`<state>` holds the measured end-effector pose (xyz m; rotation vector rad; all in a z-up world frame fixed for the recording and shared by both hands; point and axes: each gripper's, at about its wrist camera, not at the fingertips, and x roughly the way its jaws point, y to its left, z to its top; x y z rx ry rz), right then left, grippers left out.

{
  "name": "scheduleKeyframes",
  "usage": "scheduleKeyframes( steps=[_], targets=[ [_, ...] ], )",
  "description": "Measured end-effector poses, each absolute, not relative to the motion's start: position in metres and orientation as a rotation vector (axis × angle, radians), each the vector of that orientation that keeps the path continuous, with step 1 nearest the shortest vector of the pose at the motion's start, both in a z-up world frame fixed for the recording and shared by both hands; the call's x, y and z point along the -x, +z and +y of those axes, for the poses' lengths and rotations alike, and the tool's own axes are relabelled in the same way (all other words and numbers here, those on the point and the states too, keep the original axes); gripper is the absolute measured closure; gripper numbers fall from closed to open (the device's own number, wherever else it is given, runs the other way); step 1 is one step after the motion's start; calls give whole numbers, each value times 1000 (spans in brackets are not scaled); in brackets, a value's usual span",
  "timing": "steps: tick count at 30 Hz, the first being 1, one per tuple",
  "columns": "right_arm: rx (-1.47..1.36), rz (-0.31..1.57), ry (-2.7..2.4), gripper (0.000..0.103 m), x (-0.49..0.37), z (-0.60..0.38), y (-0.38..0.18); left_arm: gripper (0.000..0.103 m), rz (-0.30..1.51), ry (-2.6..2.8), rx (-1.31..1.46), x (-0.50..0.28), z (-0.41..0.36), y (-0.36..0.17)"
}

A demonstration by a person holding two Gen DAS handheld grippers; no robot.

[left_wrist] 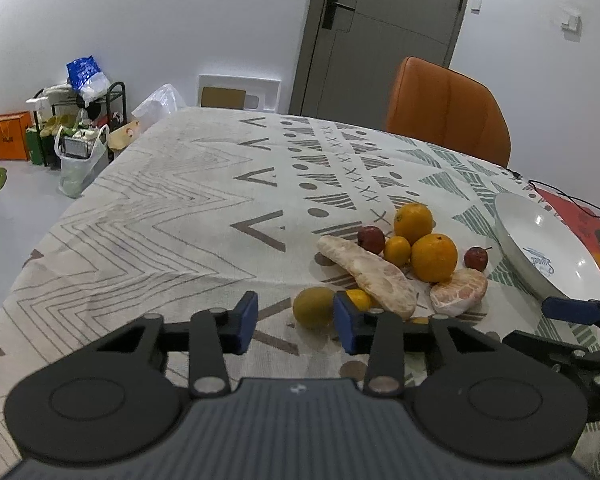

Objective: Organize fruits
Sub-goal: 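Move the left gripper to the yellow plum and close on it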

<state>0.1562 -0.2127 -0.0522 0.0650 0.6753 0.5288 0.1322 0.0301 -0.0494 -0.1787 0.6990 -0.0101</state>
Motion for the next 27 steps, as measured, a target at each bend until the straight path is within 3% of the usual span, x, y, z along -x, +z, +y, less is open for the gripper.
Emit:
scheduleKeyframes(
  steps=[5,9,27],
  targets=[
    [-52,677,535,1,-162,-203,-53,64,715,-31,192,-137,30,-56],
    [-49,676,538,2,-165,-199,-54,81,721,-26,223,-137,35,-59],
    [-23,685,526,12,-179,-183,-67,84,681,81,235,-106,61,-47]
  ],
)
